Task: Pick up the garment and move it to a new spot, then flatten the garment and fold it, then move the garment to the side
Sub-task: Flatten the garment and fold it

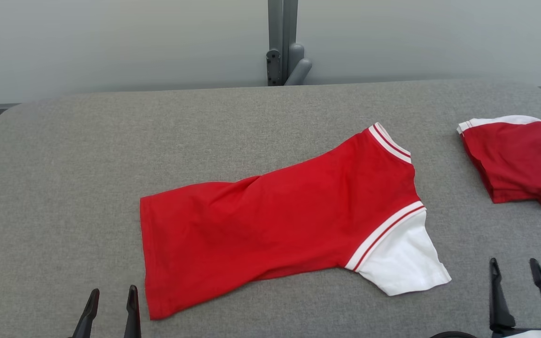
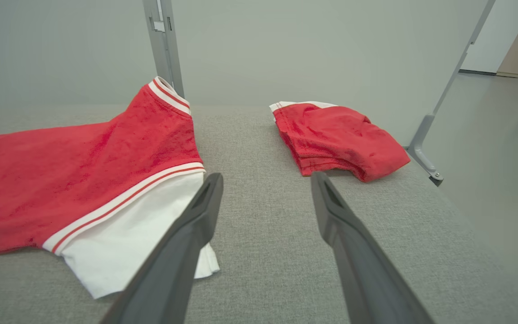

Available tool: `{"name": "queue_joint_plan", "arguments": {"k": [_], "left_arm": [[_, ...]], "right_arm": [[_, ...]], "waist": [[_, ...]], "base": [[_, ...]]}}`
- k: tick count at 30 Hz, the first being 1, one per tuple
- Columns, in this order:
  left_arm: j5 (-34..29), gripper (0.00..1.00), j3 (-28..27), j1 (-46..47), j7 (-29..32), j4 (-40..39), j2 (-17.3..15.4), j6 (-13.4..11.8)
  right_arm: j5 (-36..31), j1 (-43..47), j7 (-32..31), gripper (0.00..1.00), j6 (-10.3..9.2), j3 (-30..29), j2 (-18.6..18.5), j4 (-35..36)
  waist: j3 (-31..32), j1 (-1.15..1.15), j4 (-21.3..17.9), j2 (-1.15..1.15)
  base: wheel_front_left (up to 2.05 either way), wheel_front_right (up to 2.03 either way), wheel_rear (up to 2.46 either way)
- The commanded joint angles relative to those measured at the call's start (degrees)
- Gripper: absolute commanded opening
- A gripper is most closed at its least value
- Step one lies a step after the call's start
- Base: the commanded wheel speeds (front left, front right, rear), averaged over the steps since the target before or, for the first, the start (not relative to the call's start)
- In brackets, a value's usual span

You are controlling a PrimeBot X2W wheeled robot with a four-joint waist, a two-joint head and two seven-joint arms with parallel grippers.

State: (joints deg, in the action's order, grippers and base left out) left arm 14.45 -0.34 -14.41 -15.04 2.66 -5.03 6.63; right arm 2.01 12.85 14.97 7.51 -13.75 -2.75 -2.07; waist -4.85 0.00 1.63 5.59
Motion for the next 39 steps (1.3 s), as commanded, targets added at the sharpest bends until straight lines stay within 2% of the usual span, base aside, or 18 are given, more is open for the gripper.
{"name": "queue_joint_plan", "arguments": {"k": [1,4,10,25,27,32,39], "left_arm": [[-0.45,1.0,-0.49,0.02,-0.15,0.51,0.26,0.42],[-1.19,1.0,-0.35,1.07,-0.15,1.41,1.02,0.87],[-0.65,1.0,0.51,1.99,-0.16,3.52,1.47,0.92],[0.77,1.0,1.62,3.9,-0.15,6.75,0.95,0.9],[1.18,1.0,2.4,3.56,-0.15,8.29,0.61,0.9],[3.35,1.0,6.63,5.7,0.61,14.79,-1.45,0.89],[7.43,1.0,12.04,11.04,5.74,19.96,-3.44,0.85]], "right_arm": [[0.35,0.89,0.1,1.0,-0.05,1.28,-0.13,-0.38],[0.81,0.5,0.1,1.0,-0.05,4.77,-0.14,-0.7],[0.87,-2.15,0.09,1.0,-0.05,7.79,-0.15,-1.67],[0.94,-5.62,0.1,1.0,-0.05,9.98,-0.13,-4.68],[1.37,-5.56,0.1,1.0,-0.05,9.48,-0.15,-6.6],[-2.64,-8.15,-0.13,1.0,-0.05,9.79,-1.3,-12.68],[-4.14,-14.71,-6.02,1.0,-0.06,12.24,-3.72,-19.97]], "waist": [[1.2,0.0,0.82,-0.01],[1.52,0.0,0.77,-0.01],[1.67,0.0,-0.08,-0.01],[1.77,0.0,0.17,-0.01],[1.78,0.0,0.21,-0.01],[0.78,0.0,0.18,-0.01],[-2.18,0.0,0.36,-0.01]], "base": [[0.0,0.0,0.0],[0.0,0.0,0.0],[0.0,0.0,0.0],[0.0,0.0,0.0],[0.0,0.0,0.0],[0.0,0.0,0.0],[0.0,0.0,0.0]]}}
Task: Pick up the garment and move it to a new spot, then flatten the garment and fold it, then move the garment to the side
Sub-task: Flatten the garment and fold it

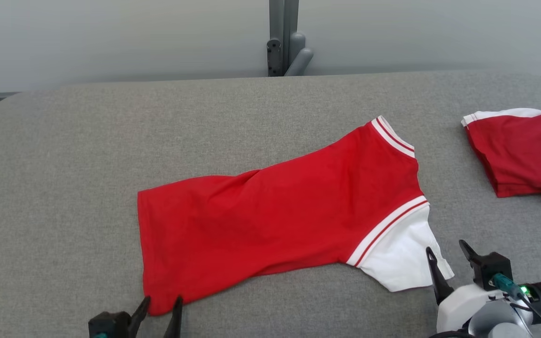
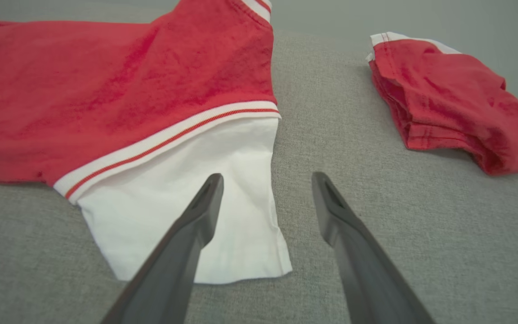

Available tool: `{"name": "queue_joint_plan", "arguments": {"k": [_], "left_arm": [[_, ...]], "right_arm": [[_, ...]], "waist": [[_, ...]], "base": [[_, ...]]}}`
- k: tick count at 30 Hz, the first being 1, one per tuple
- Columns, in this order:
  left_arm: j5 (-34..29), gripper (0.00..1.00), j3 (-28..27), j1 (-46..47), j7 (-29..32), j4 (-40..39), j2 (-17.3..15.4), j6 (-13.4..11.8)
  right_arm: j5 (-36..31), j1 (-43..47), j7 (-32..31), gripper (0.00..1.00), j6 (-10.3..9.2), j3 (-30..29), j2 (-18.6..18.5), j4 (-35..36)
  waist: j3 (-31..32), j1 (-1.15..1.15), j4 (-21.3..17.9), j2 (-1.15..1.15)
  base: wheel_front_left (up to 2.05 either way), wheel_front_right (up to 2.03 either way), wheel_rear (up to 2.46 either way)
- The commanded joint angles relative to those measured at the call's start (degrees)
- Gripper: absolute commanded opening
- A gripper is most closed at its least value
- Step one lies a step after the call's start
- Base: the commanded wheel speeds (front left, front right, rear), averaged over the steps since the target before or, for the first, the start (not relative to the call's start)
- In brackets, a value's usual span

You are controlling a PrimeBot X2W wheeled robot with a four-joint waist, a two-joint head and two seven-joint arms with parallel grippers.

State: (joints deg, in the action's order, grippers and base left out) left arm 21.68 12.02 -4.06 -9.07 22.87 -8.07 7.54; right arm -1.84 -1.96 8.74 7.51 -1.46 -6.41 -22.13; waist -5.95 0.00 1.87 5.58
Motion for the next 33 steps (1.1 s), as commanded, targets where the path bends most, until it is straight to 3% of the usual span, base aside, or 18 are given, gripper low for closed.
{"name": "queue_joint_plan", "arguments": {"k": [1,17,19,20,22,25,27,33], "left_arm": [[0.97,1.0,0.11,1.66,0.27,0.53,-0.35,-0.06],[6.17,1.0,5.44,10.63,-0.49,12.7,-2.08,-0.06],[6.8,1.0,6.11,11.29,-0.71,13.88,-2.38,-0.06],[6.59,1.0,6.15,11.62,-1.11,14.63,-2.64,-0.06],[7.04,1.0,5.49,12.08,-2.0,15.7,-2.78,-0.15],[7.15,1.0,5.04,11.99,-2.7,17.06,-3.39,-1.01],[7.07,1.0,4.8,11.39,-2.96,17.69,-3.91,-1.47],[7.3,1.0,4.71,9.11,-3.12,18.25,-4.75,-2.05]], "right_arm": [[-0.38,-0.98,-0.4,1.0,-0.06,0.06,-0.39,-0.85],[0.78,-8.99,-2.0,1.0,-0.02,3.35,0.04,-15.68],[1.46,-9.28,-1.7,0.72,-0.02,3.71,0.04,-16.78],[1.72,-9.43,-1.52,0.69,-0.02,3.85,-0.04,-17.19],[2.02,-9.71,-1.21,0.83,-0.02,4.04,-0.32,-17.85],[2.36,-10.2,-0.84,0.9,-0.03,4.35,-0.61,-18.58],[2.48,-10.38,-0.52,1.0,-0.04,4.33,-0.76,-18.87],[2.72,-10.1,0.22,1.0,-0.06,4.01,-1.22,-19.79]], "waist": [[-1.67,0.0,0.18,0.01],[-6.0,0.0,0.76,0.01],[-6.21,0.0,0.85,0.01],[-6.3,0.0,0.82,0.01],[-6.45,0.0,0.63,0.01],[-6.49,0.0,0.22,0.01],[-6.47,0.0,-0.04,0.01],[-6.06,0.0,-0.07,0.01]], "base": [[0.0,0.0,0.0],[0.0,0.0,0.0],[0.0,0.0,0.0],[0.0,0.0,0.0],[0.0,0.0,0.0],[0.0,0.0,0.0],[0.0,0.0,0.0],[0.0,0.0,0.0]]}}
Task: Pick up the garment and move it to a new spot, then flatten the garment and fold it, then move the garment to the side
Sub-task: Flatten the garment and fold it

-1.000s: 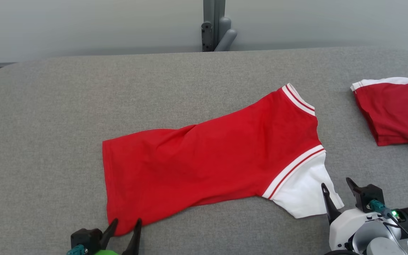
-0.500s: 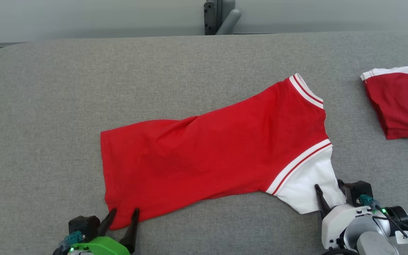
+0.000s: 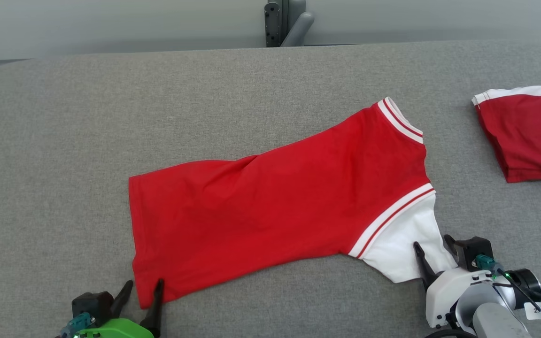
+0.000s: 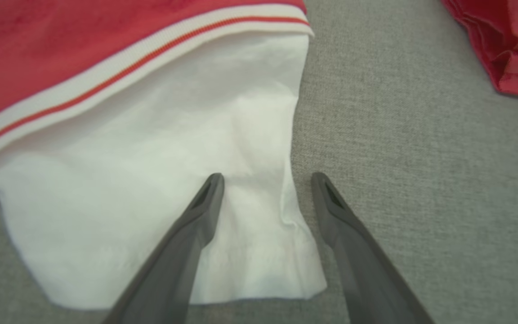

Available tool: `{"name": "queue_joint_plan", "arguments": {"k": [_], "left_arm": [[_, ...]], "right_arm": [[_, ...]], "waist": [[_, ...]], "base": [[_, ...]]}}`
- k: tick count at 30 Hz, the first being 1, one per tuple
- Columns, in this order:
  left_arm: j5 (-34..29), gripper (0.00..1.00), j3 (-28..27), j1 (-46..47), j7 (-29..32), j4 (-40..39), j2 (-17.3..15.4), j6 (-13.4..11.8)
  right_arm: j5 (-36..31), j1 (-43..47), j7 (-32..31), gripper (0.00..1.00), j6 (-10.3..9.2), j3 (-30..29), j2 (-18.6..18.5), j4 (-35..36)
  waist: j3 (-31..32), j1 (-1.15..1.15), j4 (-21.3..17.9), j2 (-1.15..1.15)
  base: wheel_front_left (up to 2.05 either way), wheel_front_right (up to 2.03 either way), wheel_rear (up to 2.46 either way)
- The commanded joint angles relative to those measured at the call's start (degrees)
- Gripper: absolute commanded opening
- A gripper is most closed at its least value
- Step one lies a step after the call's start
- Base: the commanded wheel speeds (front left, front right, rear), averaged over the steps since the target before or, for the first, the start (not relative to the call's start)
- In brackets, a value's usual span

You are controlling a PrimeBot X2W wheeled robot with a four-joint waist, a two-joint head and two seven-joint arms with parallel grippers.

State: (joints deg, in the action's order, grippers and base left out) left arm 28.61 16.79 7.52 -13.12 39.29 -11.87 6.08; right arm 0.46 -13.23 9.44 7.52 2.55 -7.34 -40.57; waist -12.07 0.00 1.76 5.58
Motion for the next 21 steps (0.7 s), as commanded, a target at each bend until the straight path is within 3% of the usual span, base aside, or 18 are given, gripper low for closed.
{"name": "queue_joint_plan", "arguments": {"k": [1,4,5,6,7,8,9,12,14,17,21], "left_arm": [[0.56,1.0,0.03,-2.75,1.17,1.91,-0.84,-0.6],[0.97,1.0,0.68,-3.24,2.18,1.64,-0.15,-0.49],[0.89,1.0,1.29,-3.34,2.69,1.5,0.16,-0.23],[1.21,1.0,1.89,-3.4,3.34,1.43,0.59,0.14],[1.62,0.8,2.4,-3.41,4.04,1.42,1.04,0.43],[1.62,0.8,2.4,-3.41,4.04,1.42,1.04,0.43],[2.26,0.0,3.33,-2.89,4.65,0.89,2.03,0.9],[6.13,0.0,3.95,-2.13,6.16,-0.78,4.1,1.47],[9.63,0.0,3.53,-0.91,7.35,-3.77,3.8,1.59],[14.97,0.0,4.07,2.2,9.87,-12.04,1.25,1.46],[20.84,0.0,3.62,8.2,15.93,-25.75,-4.46,1.43]], "right_arm": [[0.46,1.29,-0.43,1.0,-0.07,0.0,-0.26,-1.53],[0.69,1.2,-0.36,1.0,-0.07,0.45,0.08,-1.85],[0.85,1.01,-0.45,0.86,-0.07,0.75,0.22,-1.99],[1.16,0.73,-0.58,0.47,-0.06,1.17,0.45,-2.14],[1.57,0.47,-0.72,0.24,-0.05,1.59,0.64,-2.3],[1.57,0.47,-0.72,0.24,-0.05,1.59,0.64,-2.3],[2.82,-0.02,-0.86,0.0,-0.02,2.55,0.98,-2.44],[6.93,-0.65,-1.05,0.0,-0.03,3.65,1.35,-1.62],[11.58,-1.68,-1.14,0.0,-0.01,4.71,1.75,0.71],[19.85,-3.86,-1.92,0.0,-0.02,5.86,0.58,8.32],[28.95,-8.27,-6.66,0.0,-0.06,5.45,-4.06,22.52]], "waist": [[0.15,0.0,0.07,0.0],[0.06,0.0,0.15,0.0],[-0.03,0.0,0.18,0.0],[-0.12,0.0,0.18,0.0],[-0.21,0.0,0.18,0.0],[-0.21,0.0,0.18,0.0],[-0.4,0.0,0.23,0.0],[-0.67,0.0,0.37,0.0],[-1.23,0.0,0.57,0.0],[-2.74,0.0,1.2,0.0],[-6.95,0.0,2.26,0.0]], "base": [[0.0,0.0,0.0],[0.0,0.0,0.0],[0.0,0.0,0.0],[0.0,0.0,0.0],[0.0,0.0,0.0],[0.0,0.0,0.0],[0.0,0.0,0.0],[0.0,0.0,0.0],[0.0,0.0,0.0],[0.0,0.0,0.0],[0.0,0.0,0.0]]}}
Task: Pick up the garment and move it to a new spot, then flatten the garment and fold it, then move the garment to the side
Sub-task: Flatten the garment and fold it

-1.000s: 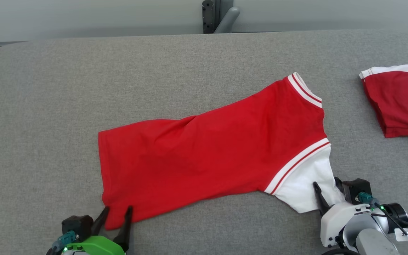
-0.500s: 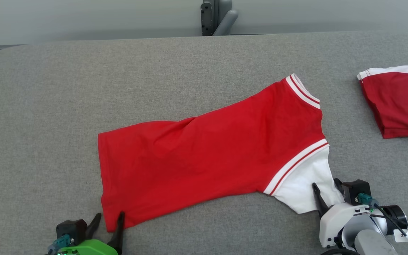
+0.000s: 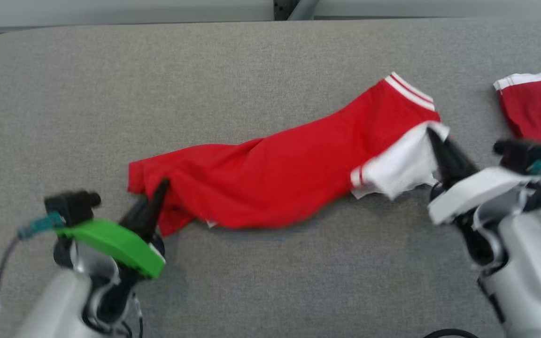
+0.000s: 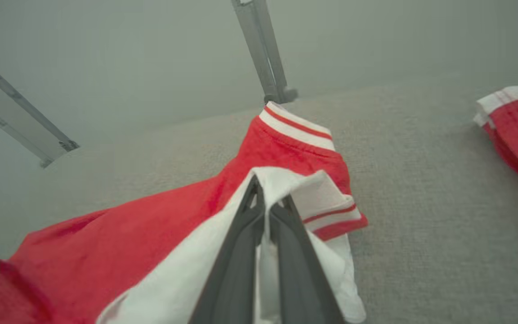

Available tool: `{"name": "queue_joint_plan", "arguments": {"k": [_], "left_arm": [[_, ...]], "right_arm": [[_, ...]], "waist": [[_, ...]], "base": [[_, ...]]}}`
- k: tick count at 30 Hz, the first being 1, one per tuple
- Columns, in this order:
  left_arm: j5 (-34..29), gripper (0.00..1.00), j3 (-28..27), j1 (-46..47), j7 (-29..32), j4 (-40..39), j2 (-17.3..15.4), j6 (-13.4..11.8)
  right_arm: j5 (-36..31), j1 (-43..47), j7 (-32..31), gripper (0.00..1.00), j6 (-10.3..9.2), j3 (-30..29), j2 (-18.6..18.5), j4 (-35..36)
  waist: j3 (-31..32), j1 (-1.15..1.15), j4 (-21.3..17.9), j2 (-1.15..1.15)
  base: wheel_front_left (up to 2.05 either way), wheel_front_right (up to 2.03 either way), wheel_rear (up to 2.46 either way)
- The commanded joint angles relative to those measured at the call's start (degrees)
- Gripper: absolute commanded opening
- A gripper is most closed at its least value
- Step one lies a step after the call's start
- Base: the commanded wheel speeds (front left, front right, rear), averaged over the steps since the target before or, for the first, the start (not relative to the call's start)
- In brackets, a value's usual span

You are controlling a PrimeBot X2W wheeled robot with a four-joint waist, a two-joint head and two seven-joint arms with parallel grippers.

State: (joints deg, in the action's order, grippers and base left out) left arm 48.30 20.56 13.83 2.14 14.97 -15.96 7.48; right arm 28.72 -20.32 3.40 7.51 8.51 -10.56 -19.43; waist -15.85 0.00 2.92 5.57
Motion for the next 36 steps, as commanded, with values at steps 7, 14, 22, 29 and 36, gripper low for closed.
{"name": "queue_joint_plan", "arguments": {"k": [7,14,22,29,36], "left_arm": [[9.3,0.0,-4.68,22.6,14.74,-14.54,-6.49,-0.66],[3.39,0.0,-3.14,47.98,18.76,-2.28,-6.11,-2.06],[-7.98,0.0,-3.81,72.18,-0.5,17.03,-1.27,-4.89],[-8.24,0.0,-5.85,78.2,-15.14,28.25,-1.38,-1.04],[-4.66,0.0,-0.46,63.76,-16.79,28.74,-3.8,0.05]], "right_arm": [[2.79,-21.22,-16.16,0.0,-0.04,-7.39,-6.56,15.15],[-6.55,-47.19,-21.74,0.0,-0.03,-10.7,-1.68,4.11],[-20.11,-72.59,-5.43,0.0,-0.03,-14.66,6.32,-11.95],[-12.61,-78.73,6.87,0.0,-0.03,-2.46,7.67,-19.95],[-1.11,-58.85,9.57,0.0,-0.04,8.44,1.89,-13.08]], "waist": [[-14.51,0.0,3.89,0.01],[-23.02,0.0,5.03,0.01],[-28.23,0.0,4.09,0.01],[-29.64,0.0,2.49,0.01],[-24.98,0.0,1.97,0.01]], "base": [[0.0,0.0,0.0],[0.0,0.0,0.0],[0.0,0.0,0.0],[0.0,0.0,0.0],[0.0,0.0,0.0]]}}
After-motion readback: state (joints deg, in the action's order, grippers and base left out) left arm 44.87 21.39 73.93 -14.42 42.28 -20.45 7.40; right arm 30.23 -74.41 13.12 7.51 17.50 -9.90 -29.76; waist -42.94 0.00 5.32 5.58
